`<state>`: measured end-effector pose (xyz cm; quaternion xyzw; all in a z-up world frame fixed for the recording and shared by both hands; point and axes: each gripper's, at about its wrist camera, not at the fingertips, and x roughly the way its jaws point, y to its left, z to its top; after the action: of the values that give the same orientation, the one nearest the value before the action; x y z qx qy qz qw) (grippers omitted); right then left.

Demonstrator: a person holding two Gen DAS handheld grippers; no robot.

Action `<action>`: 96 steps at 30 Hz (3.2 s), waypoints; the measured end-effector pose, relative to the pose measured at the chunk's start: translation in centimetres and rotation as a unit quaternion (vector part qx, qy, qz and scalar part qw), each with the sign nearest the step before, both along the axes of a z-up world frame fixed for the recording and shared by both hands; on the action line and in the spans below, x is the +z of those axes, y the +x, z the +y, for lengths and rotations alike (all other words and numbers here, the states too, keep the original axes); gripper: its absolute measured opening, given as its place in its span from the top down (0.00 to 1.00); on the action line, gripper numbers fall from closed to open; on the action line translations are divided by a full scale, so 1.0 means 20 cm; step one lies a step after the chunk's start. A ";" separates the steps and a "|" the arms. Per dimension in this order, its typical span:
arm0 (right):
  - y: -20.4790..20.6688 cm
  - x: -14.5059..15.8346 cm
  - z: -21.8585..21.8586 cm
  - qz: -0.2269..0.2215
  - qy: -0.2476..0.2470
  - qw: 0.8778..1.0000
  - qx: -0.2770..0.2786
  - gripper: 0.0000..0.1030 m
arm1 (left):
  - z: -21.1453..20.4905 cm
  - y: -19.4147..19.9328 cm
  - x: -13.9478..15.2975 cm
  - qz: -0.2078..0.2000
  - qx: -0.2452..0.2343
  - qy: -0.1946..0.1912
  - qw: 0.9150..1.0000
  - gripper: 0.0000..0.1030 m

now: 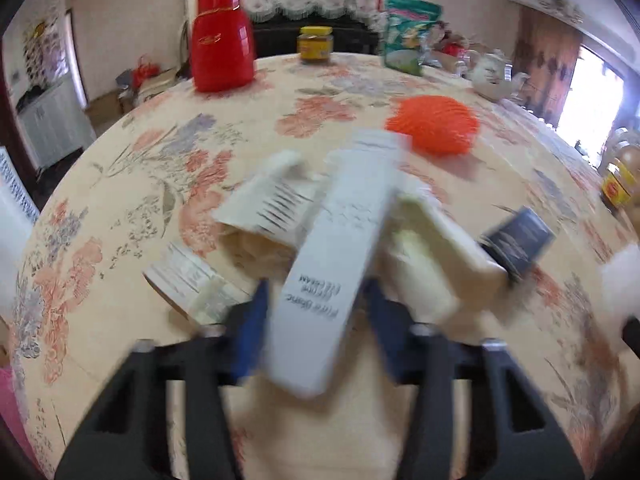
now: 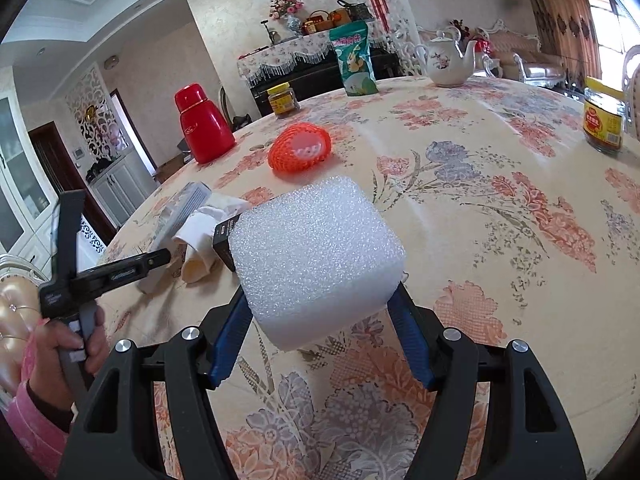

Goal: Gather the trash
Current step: 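Grasp the white Pure Blanc eye cream box with the left tool, then carry the eye cream box and foam block to the pink bin and release both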

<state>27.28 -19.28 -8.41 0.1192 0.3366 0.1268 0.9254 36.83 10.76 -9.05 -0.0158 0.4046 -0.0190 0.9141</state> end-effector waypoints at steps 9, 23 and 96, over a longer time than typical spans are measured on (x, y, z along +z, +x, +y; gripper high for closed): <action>-0.02 0.02 0.03 -0.017 -0.012 1.000 0.011 0.37 | -0.14 -0.35 0.08 -0.060 -0.030 0.011 0.998 0.67; -0.07 0.06 0.10 -0.050 -0.036 0.997 0.038 0.37 | -0.17 -0.79 0.13 -0.122 -0.007 0.005 0.992 0.67; -0.56 0.15 2.48 -0.061 -0.053 0.856 0.510 0.25 | 1.69 -1.86 0.19 -0.151 0.342 -0.003 0.928 0.40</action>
<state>15.99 30.27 -5.44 -0.1267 0.2991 0.5697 0.7550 -0.42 44.47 -5.18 -0.1531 0.2323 0.2909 0.9154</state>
